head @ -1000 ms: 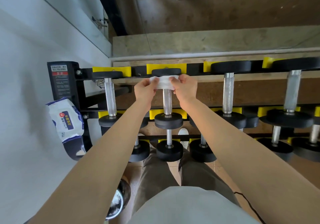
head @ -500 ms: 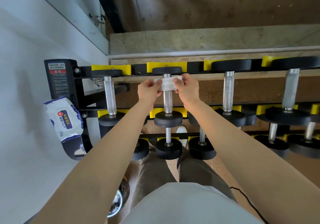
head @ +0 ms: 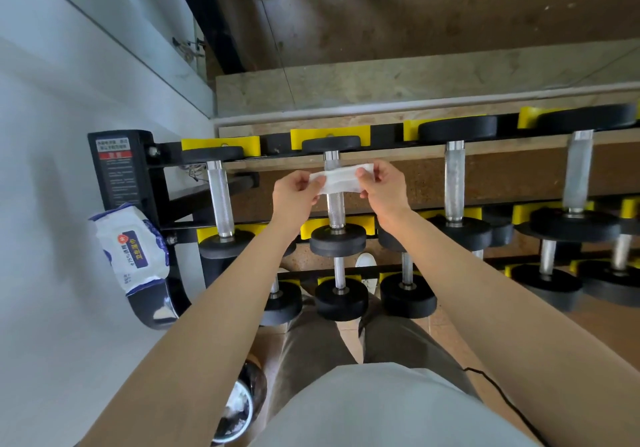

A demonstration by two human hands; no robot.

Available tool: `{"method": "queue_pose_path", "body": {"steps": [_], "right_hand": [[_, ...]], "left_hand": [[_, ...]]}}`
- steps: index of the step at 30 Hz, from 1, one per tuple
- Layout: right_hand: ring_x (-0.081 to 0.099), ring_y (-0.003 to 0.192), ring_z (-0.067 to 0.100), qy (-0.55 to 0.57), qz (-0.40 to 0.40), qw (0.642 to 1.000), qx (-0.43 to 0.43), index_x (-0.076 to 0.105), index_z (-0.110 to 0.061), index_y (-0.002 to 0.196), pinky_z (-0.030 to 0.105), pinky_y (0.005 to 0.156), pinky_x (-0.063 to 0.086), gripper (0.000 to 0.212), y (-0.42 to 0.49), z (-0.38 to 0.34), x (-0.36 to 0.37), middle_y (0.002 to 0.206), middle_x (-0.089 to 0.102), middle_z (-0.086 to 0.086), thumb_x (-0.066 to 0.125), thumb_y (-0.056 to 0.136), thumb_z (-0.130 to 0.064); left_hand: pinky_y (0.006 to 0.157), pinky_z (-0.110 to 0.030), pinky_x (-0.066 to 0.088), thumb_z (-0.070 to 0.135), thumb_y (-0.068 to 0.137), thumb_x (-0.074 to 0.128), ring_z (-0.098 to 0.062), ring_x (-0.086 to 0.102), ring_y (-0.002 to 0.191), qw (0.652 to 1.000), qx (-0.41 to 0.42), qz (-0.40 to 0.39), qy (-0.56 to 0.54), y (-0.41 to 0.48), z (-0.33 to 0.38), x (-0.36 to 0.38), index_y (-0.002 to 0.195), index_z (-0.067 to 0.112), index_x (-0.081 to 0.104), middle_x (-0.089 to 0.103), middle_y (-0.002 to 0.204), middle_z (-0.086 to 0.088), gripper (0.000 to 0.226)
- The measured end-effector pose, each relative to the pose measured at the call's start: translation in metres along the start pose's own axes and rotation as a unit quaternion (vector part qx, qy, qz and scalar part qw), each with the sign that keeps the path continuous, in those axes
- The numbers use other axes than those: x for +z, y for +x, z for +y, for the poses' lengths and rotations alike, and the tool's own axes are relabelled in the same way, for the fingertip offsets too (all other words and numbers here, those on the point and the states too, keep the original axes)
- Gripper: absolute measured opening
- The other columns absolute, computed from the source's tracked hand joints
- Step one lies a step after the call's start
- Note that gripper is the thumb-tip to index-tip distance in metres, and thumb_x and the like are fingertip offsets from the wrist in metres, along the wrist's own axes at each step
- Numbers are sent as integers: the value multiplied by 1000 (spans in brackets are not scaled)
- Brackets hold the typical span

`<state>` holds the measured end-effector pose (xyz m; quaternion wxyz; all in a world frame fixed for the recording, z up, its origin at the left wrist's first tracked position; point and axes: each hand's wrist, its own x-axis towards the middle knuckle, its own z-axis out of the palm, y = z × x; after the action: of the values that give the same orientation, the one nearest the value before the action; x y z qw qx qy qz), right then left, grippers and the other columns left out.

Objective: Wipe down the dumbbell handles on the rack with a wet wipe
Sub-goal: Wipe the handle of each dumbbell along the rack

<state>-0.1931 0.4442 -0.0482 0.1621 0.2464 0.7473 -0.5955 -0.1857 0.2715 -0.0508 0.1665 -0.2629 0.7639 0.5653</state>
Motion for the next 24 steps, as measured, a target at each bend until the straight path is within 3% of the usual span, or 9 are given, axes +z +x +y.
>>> {"method": "queue_pose_path", "body": {"steps": [5, 9, 16, 21, 24], "right_hand": [[64, 71, 14, -25, -60, 998, -22, 62, -14, 100, 20, 64, 55, 4, -11, 3, 7, 97, 67, 8, 63, 97, -16], [65, 71, 12, -31, -47, 998, -10, 62, -15, 97, 20, 66, 55, 4, -9, 9, -7, 97, 67, 6, 63, 96, -19], [65, 71, 12, -68, -123, 990, -5, 66, -12, 103, 21, 67, 55, 9, -23, 15, -3, 94, 67, 6, 66, 94, -13], [67, 87, 18, -125, -81, 989, 14, 66, -14, 104, 28, 77, 59, 11, -22, 25, -24, 98, 67, 4, 68, 93, -17], [64, 85, 17, -175, -95, 980, -3, 68, -14, 102, 27, 76, 55, 12, -25, 29, -28, 93, 67, 2, 70, 91, -18]], "left_hand": [[84, -40, 60, 29, 93, 71, -22, 69, 83, 996, -50, 34, 63, 1, -12, -3, 95, 17, 73, 73, 87, -1, 12], [81, -43, 58, 25, 92, 72, -17, 62, 72, 997, -34, -18, 60, -5, -10, -3, 89, 14, 71, 69, 81, -5, 11], [71, -30, 53, 29, 93, 71, -20, 66, 84, 989, -41, -3, 144, -12, -26, -21, 99, 13, 73, 71, 90, -2, 17], [76, -26, 50, 29, 90, 75, -16, 66, 92, 969, -6, -140, 204, -25, -25, -21, 108, 15, 77, 73, 99, -1, 24], [75, -24, 48, 30, 89, 76, -14, 66, 91, 957, 17, -125, 262, -27, -24, -23, 107, 15, 77, 75, 101, -1, 24]]}}
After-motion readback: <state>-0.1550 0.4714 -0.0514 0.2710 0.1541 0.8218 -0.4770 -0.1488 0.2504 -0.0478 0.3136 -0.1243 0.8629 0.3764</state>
